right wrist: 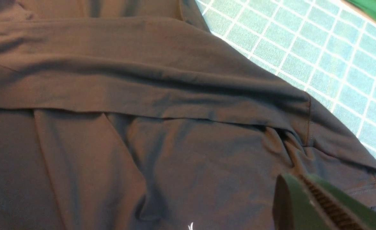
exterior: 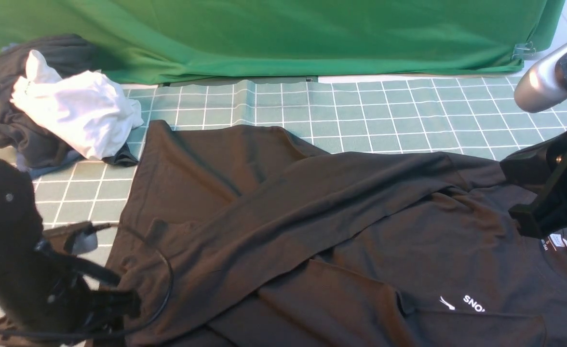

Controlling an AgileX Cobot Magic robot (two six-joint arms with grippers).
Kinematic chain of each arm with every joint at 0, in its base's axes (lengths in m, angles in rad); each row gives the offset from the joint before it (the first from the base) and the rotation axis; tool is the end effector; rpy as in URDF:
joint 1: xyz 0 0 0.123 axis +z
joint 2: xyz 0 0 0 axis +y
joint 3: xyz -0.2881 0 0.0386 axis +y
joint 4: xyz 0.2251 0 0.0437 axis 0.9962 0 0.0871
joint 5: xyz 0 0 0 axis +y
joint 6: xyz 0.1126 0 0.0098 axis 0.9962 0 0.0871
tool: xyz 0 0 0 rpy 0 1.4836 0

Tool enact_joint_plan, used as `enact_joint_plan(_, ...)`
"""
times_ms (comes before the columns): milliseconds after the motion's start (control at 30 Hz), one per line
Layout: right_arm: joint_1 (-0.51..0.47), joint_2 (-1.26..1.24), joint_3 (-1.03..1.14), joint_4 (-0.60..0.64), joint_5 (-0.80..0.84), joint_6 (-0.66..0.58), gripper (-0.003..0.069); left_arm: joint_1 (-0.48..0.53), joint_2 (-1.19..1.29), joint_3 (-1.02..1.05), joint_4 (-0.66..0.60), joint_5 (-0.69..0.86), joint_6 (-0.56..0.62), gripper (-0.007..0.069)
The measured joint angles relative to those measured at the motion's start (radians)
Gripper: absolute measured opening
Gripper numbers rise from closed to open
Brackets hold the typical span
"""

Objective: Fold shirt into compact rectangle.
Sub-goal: 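Grasp the near edge of the shirt at its hem and shoulder corners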

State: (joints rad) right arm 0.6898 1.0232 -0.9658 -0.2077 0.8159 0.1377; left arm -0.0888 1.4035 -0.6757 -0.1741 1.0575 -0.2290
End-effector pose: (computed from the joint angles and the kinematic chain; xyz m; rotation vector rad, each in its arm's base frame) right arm 0.1574 0.1078 0.3415 -0.7275 2.2248 0.1633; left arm 0.1715 -0.0324 0.1855 0.3510 -2.9668 0.1859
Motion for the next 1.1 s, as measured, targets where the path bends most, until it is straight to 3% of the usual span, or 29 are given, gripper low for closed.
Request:
enact_joint_plan(133, 0.0, 0.0, 0.0, 0.002, -0.013, 0.0, 0.0019, 0.0, -0.093, 0.079, 0.017, 0.003, -0.011, 0.0542)
enact_joint_plan(400, 0.0, 0.0, 0.0, 0.006, -0.058, 0.0, 0.0019, -0.015, -0.184, 0.158, 0.102, -0.032, -0.045, 0.0498)
enact_joint_plan(667, 0.0, 0.001, 0.0, 0.007, -0.075, -0.005, 0.0019, -0.146, -0.124, 0.161, 0.143, -0.063, -0.029, 0.0494)
enact_joint_plan(833, 0.0, 0.001, 0.0, 0.01, -0.076, -0.013, 0.002, -0.201, -0.03, 0.161, 0.147, -0.066, -0.088, 0.0492)
enact_joint_plan(1033, 0.0, 0.001, 0.0, 0.01, -0.076, -0.018, 0.0026, -0.202, 0.005, 0.161, 0.147, -0.075, -0.129, 0.0433)
enact_joint_plan(1100, 0.0, 0.001, 0.0, 0.01, -0.075, -0.018, 0.0027, -0.203, 0.007, 0.161, 0.147, -0.077, -0.131, 0.0367)
